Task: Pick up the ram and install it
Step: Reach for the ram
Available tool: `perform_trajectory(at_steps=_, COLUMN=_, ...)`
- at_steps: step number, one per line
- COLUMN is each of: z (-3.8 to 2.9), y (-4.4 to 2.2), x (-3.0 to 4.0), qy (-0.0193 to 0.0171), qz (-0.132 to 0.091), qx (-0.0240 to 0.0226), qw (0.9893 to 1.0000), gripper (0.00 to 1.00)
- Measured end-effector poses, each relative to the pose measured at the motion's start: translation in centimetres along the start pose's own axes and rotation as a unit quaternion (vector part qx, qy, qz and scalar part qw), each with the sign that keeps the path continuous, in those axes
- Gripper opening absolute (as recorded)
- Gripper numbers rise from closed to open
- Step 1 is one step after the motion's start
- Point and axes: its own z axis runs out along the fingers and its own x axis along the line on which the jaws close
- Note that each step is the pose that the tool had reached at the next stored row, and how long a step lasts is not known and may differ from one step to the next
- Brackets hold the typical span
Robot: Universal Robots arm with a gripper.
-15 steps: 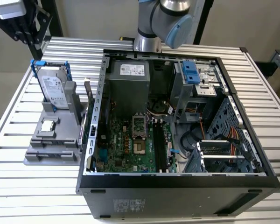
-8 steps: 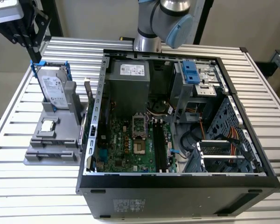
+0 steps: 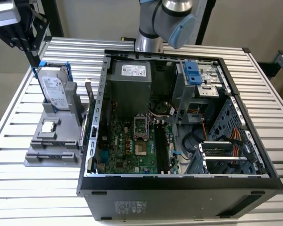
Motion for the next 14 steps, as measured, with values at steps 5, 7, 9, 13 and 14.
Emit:
perform_trajectory(at_steps=5, z=-0.03, y=-0.6, x=-0.02, qy=-0.0001, qz=0.002, qx=0.0, qw=1.0, gripper=0.0)
perform_trajectory(at_steps=7, z=-0.04, y=-0.85, x=-0.03, qy=-0.0001, qz=0.002, qx=0.0, qw=1.0, gripper=0.0)
perform_trajectory(at_steps=9, z=-0.05, y=-1.11, x=-0.03, qy=-0.0002, qz=0.003, qx=0.0, qw=1.0, gripper=0.0)
perform_trajectory(at_steps=13, z=-0.08, y=-1.64, x=-0.05, qy=-0.0002, qz=0.004, qx=0.0001, qw=1.0, gripper=0.0)
perform_trajectory(at_steps=14, z=-0.08, y=-1.76, x=-0.05, qy=-0.0003, qz=0.005, qx=0.0001, qw=1.0, gripper=0.0)
